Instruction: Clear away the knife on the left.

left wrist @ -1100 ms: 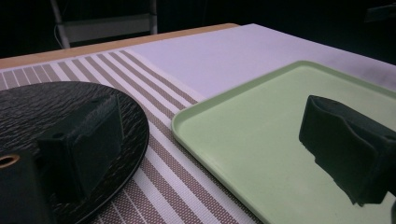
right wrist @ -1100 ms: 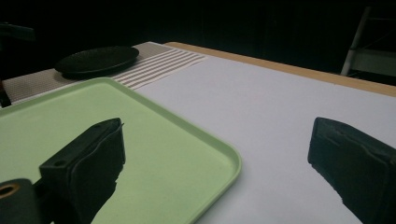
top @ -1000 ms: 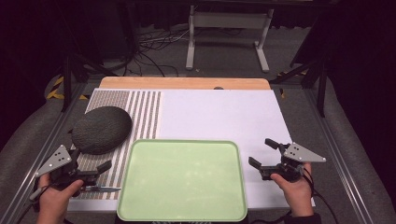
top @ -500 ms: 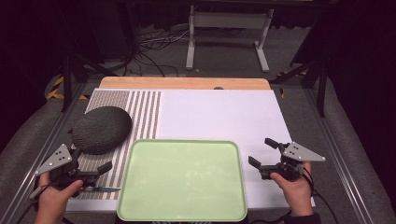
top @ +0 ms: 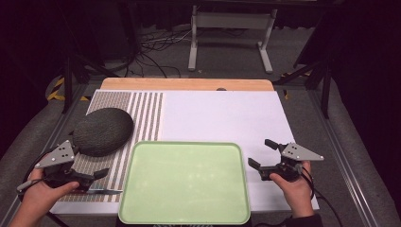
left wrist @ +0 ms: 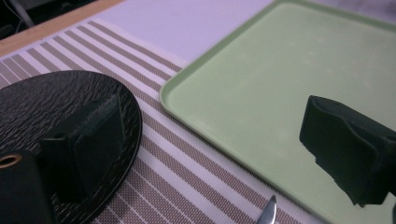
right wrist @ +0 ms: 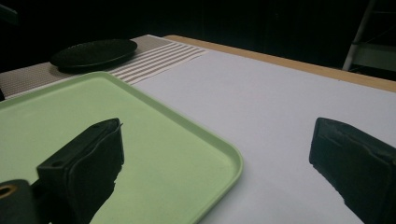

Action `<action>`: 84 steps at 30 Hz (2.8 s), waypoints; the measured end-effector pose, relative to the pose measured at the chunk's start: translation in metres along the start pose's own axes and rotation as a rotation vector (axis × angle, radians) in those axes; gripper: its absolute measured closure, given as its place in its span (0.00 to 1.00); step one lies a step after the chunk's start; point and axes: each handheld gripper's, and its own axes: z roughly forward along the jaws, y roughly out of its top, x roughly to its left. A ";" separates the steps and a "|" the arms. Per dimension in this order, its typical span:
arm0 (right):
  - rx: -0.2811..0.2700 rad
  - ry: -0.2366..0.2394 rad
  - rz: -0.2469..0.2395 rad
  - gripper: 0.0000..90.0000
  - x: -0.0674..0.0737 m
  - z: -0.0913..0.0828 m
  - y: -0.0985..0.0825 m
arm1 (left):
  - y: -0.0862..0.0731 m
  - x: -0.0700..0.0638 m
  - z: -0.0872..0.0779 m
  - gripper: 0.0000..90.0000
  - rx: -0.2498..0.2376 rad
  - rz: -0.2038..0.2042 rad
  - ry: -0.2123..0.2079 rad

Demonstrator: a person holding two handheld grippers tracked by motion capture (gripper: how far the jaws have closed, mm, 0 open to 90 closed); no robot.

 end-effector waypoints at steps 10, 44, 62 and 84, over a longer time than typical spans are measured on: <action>0.011 -0.003 0.009 0.04 -0.002 -0.001 -0.002 | 0.013 0.002 0.001 0.10 0.233 0.080 -0.076; 0.030 0.028 0.007 0.04 -0.003 -0.001 -0.005 | 0.014 0.005 0.012 0.16 0.659 0.264 -0.152; 0.022 0.017 0.003 0.04 -0.003 -0.009 -0.007 | 0.004 0.001 0.026 0.32 0.881 0.457 -0.249; 0.026 0.007 0.003 0.05 -0.002 -0.015 -0.012 | -0.019 0.015 0.040 0.70 1.047 0.527 -0.350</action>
